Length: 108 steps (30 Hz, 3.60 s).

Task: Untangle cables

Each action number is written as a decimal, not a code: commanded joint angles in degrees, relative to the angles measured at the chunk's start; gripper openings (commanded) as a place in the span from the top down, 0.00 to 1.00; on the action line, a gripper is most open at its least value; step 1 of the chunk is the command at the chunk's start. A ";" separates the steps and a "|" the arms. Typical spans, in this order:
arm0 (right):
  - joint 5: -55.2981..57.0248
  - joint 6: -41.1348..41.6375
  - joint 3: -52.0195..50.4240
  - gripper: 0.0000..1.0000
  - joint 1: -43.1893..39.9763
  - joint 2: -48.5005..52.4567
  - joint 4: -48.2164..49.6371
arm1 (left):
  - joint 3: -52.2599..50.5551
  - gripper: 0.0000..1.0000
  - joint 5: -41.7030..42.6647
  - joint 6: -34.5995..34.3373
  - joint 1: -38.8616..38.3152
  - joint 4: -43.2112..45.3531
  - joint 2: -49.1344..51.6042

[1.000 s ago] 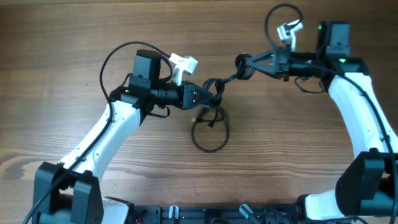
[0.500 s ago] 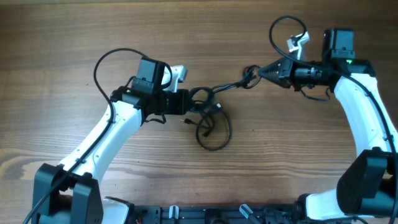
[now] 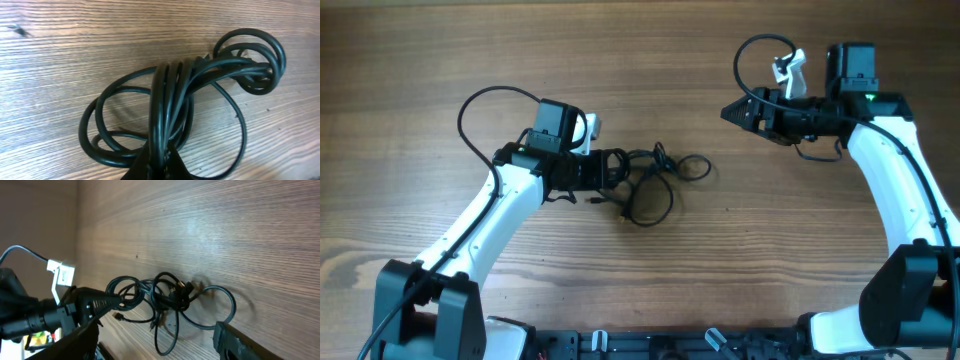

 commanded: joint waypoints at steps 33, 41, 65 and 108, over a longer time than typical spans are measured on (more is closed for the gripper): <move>28.37 -0.63 1.22 0.75 24.35 12.26 4.61 | -0.31 0.96 24.50 -40.61 0.26 1.95 0.26; 28.24 1.33 1.22 0.80 24.72 15.87 6.08 | -0.31 0.96 24.50 -40.61 0.24 1.95 0.26; -12.33 -5.55 5.60 0.96 7.15 -2.19 -3.28 | -0.31 0.96 -5.64 -29.55 0.20 -5.42 0.28; 22.67 4.26 4.48 0.96 10.34 11.15 -0.61 | -0.31 0.96 0.48 -15.04 -3.45 -2.99 0.28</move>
